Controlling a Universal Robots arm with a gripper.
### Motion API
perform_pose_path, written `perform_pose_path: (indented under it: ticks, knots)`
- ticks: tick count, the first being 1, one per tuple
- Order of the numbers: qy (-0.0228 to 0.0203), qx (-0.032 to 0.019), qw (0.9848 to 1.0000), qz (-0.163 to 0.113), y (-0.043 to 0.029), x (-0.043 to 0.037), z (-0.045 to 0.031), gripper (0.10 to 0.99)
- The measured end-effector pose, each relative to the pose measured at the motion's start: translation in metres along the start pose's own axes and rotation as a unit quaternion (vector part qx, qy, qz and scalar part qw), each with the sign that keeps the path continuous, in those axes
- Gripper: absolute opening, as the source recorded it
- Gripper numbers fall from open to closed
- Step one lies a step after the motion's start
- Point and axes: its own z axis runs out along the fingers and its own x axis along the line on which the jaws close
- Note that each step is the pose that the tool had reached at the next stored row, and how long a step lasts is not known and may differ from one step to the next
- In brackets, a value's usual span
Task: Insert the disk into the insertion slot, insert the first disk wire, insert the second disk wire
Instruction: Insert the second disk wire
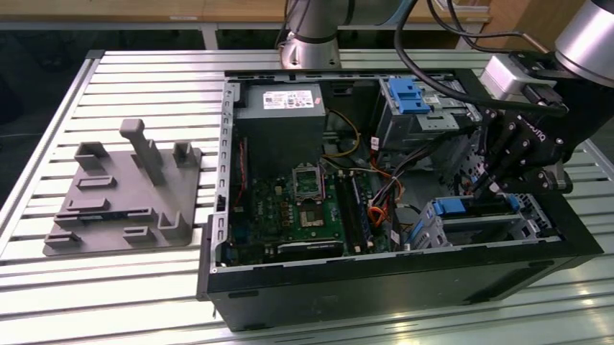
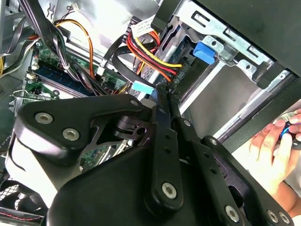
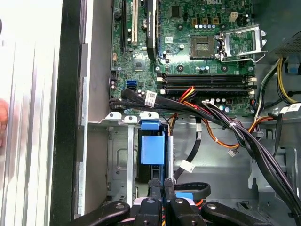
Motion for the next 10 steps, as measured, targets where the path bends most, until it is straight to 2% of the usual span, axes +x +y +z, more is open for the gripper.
perform_pose_path:
  ticks: [10]
  knots:
    - [0.0000,-0.0014,1.0000,0.000,-0.0012,0.0034,0.0006,0.145]
